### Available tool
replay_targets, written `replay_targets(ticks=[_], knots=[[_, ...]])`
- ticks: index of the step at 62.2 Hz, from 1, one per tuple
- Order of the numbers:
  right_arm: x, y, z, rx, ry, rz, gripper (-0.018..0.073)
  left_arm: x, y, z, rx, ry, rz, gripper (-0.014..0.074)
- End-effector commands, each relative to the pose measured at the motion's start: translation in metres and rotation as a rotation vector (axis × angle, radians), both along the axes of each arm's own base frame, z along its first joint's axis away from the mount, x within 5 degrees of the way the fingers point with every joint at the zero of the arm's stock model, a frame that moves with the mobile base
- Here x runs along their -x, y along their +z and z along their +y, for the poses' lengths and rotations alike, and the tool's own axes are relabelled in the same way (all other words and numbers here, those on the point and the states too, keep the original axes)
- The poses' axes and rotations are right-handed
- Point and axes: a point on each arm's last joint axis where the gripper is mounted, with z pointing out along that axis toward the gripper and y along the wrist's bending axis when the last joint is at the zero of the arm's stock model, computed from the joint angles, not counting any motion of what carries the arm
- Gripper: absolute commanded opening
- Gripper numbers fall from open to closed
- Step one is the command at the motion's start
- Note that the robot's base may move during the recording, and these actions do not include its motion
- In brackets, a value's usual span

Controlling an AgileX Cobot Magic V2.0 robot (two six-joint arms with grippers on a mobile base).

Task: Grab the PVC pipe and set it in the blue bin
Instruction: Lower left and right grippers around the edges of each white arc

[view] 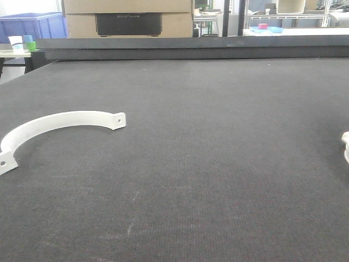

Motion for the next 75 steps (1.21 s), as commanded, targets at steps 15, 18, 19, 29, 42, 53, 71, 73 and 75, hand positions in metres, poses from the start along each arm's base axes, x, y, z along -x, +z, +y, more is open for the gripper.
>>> replay_targets(ticks=[15,18,19,29,42,53,71,73,75], knots=[[-0.012,0.004,0.000,-0.010,-0.020,-0.090,-0.0169,0.000,0.001,-0.001,0.007,-0.004,-0.013,-0.0111],[-0.013,-0.007,0.001,-0.007,-0.006,-0.001,-0.0169,0.000,0.001,-0.001,0.007,-0.004,-0.012,-0.0111],[-0.014,-0.011,0.002,-0.008,0.002,0.048,-0.0169,0.000,0.001,-0.001,0.007,-0.004,-0.012,-0.0111],[-0.023,-0.032,0.010,-0.028,0.059,0.366,-0.0146,0.000,0.001,-0.001,0.007,-0.004,-0.012,-0.0111],[-0.046,-0.046,0.017,0.043,-0.104,0.565,-0.0139,0.000,0.001,-0.001,0.007,-0.004,-0.012,-0.0111],[-0.061,-0.064,0.038,0.085,-0.064,0.683,-0.0140,0.000,0.001,-0.001,0.007,-0.004,-0.012,-0.0111],[-0.072,-0.091,0.042,0.086,-0.066,0.758,-0.0034,0.000,0.001,-0.002,0.007,-0.005,-0.007,-0.0111],[-0.073,-0.093,0.043,0.077,-0.067,0.768,0.0022,0.000,0.001,-0.002,0.007,-0.005,-0.007,-0.0111],[-0.073,-0.094,0.043,0.079,-0.067,0.775,0.0083,0.000,0.001,-0.002,0.007,-0.005,-0.007,-0.0111]])
